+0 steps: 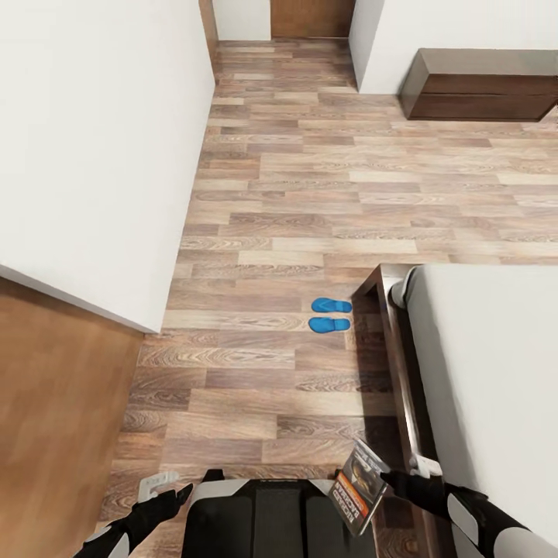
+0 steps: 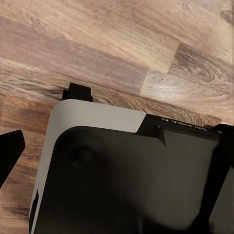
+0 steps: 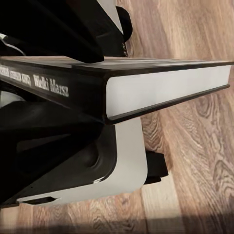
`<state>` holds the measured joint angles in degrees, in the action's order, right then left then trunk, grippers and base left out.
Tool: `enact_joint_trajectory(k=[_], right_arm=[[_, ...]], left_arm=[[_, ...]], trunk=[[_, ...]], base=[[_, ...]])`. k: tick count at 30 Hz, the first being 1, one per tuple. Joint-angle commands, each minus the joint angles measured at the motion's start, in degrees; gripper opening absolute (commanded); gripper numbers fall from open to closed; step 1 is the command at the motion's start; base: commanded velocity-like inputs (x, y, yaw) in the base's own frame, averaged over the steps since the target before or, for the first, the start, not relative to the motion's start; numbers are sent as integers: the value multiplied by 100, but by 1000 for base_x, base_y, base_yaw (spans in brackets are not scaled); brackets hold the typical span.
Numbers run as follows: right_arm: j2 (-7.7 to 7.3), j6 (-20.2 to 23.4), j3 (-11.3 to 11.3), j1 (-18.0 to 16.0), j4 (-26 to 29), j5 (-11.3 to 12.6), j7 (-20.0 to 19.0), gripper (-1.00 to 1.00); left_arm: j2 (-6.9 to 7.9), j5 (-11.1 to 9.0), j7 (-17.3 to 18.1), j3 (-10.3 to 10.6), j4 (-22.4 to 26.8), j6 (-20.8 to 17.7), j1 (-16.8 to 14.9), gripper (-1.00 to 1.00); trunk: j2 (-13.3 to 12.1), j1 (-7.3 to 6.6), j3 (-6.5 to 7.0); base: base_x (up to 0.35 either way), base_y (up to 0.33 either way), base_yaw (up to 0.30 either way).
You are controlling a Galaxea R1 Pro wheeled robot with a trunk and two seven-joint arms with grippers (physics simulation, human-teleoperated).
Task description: In the bedroom, move the book from the bed onto either nightstand, and place the two sandals side by side next to the bed.
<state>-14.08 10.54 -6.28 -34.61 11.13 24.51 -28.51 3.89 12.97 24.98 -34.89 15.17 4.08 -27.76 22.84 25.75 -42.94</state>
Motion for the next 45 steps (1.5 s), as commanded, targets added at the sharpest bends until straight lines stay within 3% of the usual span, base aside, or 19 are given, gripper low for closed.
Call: enact_joint_trajectory(k=[1, 6, 15, 25, 33, 42, 45], right_arm=[[-2, -129, -37, -1, -108, 73, -5, -100], [35, -545, -39, -1, -298, 56, -2, -100], [40, -620, -26, -3, -145, 39, 7, -100], [69, -560, -38, -10, 1059, 43, 19, -100], [345, -560, -69, -9, 1322, 36, 22, -100], [422, -562, -81, -10, 1330, 34, 20, -100], [602, -562, -89, -10, 1330, 30, 15, -100]], left_arm=[[-2, 60, 24, -46, -5, 31, -3, 100], [-2, 57, 24, -45, -6, 31, -2, 100], [-2, 56, 24, -45, -7, 31, -2, 100], [6, 56, 24, -51, -196, 31, -2, 100], [6, 56, 24, -53, -207, 31, -2, 100], [6, 56, 24, -53, -208, 28, -2, 100], [6, 56, 21, -53, -208, 30, -2, 100]], trunk=[[8, 3, 4], [8, 3, 50], [8, 3, 134], [8, 3, 227], [8, 3, 301], [8, 3, 385], [8, 3, 413]], base=[[0, 0, 0], [0, 0, 0], [0, 0, 0], [0, 0, 0], [0, 0, 0], [0, 0, 0], [0, 0, 0]])
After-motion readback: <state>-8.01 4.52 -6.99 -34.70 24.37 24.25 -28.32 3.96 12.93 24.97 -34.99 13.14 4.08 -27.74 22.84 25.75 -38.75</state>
